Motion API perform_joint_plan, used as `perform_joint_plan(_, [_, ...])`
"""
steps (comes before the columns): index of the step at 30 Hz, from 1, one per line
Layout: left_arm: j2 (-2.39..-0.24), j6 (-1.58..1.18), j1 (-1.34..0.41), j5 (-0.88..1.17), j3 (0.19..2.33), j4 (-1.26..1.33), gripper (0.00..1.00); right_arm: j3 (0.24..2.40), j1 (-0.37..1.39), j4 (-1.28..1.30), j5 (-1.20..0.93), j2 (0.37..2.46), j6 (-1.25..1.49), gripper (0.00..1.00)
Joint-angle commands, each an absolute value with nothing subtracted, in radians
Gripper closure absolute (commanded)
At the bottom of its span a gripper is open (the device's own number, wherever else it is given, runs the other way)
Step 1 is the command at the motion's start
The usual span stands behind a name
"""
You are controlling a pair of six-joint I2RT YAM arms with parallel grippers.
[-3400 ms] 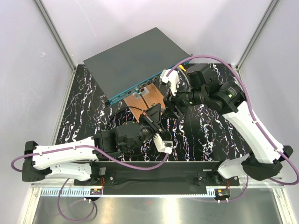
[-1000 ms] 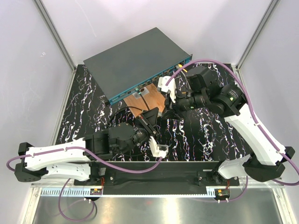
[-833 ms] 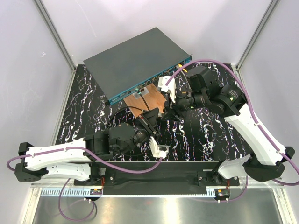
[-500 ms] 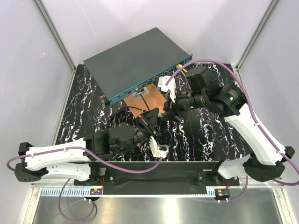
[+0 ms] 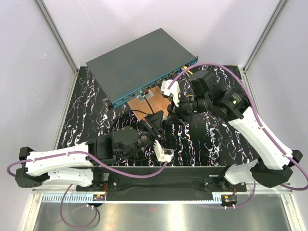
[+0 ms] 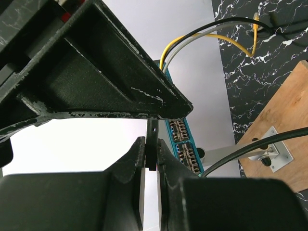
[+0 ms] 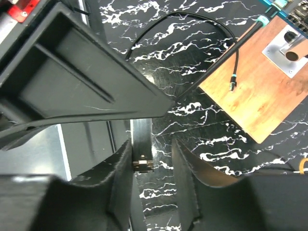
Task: Insert the plug into the switch port
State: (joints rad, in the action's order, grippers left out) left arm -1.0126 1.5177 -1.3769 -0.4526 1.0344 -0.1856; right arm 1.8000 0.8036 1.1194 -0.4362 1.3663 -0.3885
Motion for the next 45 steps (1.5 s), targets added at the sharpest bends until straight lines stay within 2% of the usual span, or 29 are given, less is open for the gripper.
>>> perform_joint_plan(1, [-1.000,1.513,-1.384,-0.442,1.086,-0.127,1.00,1.815,0.805,1.083,-0.425,1.350,-0.385,0.62])
perform_joint_plan(3, [-1.003,1.511,-1.384,-0.445,1.083,-0.121,1.00,1.819,0.805,1.083,-0.442,1.351,-0.387,0.69])
perform_joint_plan(5, [-1.005,1.506,-1.384,-0.448,1.081,-0.115,0.93,1.824,0.805,1.080,-0.455,1.348,-0.391,0.78])
perform_joint_plan(6, [-1.005,1.505,-1.384,-0.448,1.078,-0.106,0.89,1.821,0.804,1.077,-0.459,1.347,-0.390,0.93])
perform_joint_plan(7, [-1.005,1.497,-1.384,-0.448,1.077,-0.106,0.85,1.821,0.807,1.075,-0.462,1.342,-0.391,1.00])
perform_joint_plan(8, [-1.005,1.491,-1.382,-0.449,1.077,-0.107,0.74,1.819,0.805,1.068,-0.465,1.336,-0.388,1.00])
perform_joint_plan(13, [-0.997,1.416,-1.359,-0.445,1.086,-0.120,0.45,1.809,0.802,1.054,-0.440,1.325,-0.344,1.00])
perform_joint_plan(14, [-0.994,1.384,-1.350,-0.436,1.097,-0.144,0.36,1.806,0.802,1.055,-0.428,1.321,-0.341,1.00])
perform_joint_plan(17, [-0.999,1.200,-1.287,-0.390,1.207,-0.262,0.30,1.783,0.793,1.043,-0.390,1.301,-0.313,1.00])
perform_joint_plan(18, [-1.000,1.146,-1.240,-0.373,1.235,-0.290,0.25,1.769,0.785,1.037,-0.382,1.295,-0.302,1.00])
perform_joint_plan(22, [-0.970,0.774,-1.085,-0.171,1.357,-0.437,0.17,1.737,0.646,1.037,-0.411,1.278,-0.232,1.00])
perform_joint_plan(26, [-0.924,0.452,-0.867,-0.006,1.399,-0.483,0.14,1.723,0.563,1.046,-0.365,1.296,-0.216,1.00])
perform_joint_plan(30, [-0.856,0.056,-0.422,0.193,1.384,-0.449,0.11,1.726,0.546,1.049,-0.209,1.348,-0.252,1.00])
perform_joint_plan(31, [-0.816,-0.042,-0.366,0.234,1.368,-0.449,0.11,1.729,0.545,1.049,-0.175,1.361,-0.268,1.00])
perform_joint_plan(34, [-0.728,-0.199,-0.197,0.253,1.302,-0.466,0.09,1.735,0.537,1.016,-0.024,1.420,-0.294,1.00])
perform_joint_plan(36, [-0.687,-0.247,-0.105,0.255,1.263,-0.517,0.07,1.765,0.531,1.020,-0.006,1.454,-0.307,1.00])
perform_joint_plan(41, [-0.676,-0.351,-0.020,0.299,1.186,-0.587,0.05,1.844,0.505,0.985,0.054,1.564,-0.321,1.00])
perform_joint_plan(45, [-0.762,-0.443,0.090,0.428,1.183,-0.595,0.05,1.934,0.495,0.983,0.045,1.638,-0.318,1.00])
